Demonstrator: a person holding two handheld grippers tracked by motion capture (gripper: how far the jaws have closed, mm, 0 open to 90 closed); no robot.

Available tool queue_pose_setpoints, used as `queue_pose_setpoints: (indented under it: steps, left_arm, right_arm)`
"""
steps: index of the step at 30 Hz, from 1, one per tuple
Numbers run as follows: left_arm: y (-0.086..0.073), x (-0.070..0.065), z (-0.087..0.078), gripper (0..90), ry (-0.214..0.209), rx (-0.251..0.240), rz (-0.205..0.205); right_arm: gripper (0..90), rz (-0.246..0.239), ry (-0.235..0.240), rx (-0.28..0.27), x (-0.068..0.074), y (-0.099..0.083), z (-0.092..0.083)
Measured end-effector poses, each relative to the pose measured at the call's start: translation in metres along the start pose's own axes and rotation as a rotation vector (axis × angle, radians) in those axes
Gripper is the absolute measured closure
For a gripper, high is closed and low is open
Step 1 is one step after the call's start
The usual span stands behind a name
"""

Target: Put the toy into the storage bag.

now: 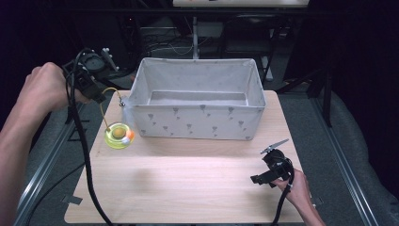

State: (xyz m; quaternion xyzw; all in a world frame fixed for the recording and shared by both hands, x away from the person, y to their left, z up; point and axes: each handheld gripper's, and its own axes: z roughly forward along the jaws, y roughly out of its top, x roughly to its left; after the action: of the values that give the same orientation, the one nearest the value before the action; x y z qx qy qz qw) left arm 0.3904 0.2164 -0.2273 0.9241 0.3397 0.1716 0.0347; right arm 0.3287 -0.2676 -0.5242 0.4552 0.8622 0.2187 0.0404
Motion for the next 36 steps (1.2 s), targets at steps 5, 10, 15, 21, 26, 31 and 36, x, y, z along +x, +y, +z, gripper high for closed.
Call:
queue_pose_setpoints:
  steps: [5, 10, 15, 21, 26, 31, 36]
  left_arm:
    - [0.006, 0.001, -0.008, 88.1, 0.011, -0.006, 0.005]
    - [0.012, 0.002, -0.014, 88.1, 0.032, 0.001, 0.016]
    - [0.019, 0.001, -0.018, 88.1, 0.036, 0.006, 0.024]
    - [0.031, 0.003, -0.028, 88.1, 0.065, 0.011, 0.034]
    - [0.037, 0.004, -0.033, 88.0, 0.072, 0.007, 0.040]
    - [0.042, 0.007, -0.038, 88.0, 0.071, 0.006, 0.034]
    - [0.047, 0.006, -0.039, 88.0, 0.095, 0.030, 0.040]
  right_arm:
    - [8.1, 0.001, 0.003, -0.001, -0.001, 0.000, 0.000]
    - [8.2, 0.001, 0.003, -0.004, 0.000, 0.000, 0.000]
    - [8.2, 0.004, 0.003, -0.006, 0.000, 0.000, 0.000]
    - [8.2, -0.003, -0.007, 0.008, 0.000, 0.000, 0.000]
    - [8.2, 0.000, -0.007, 0.005, 0.000, 0.000, 0.000]
    - [8.1, 0.007, -0.006, -0.006, 0.000, -0.001, 0.001]
    - [8.5, -0.002, -0.013, -0.011, 0.001, 0.000, -0.003]
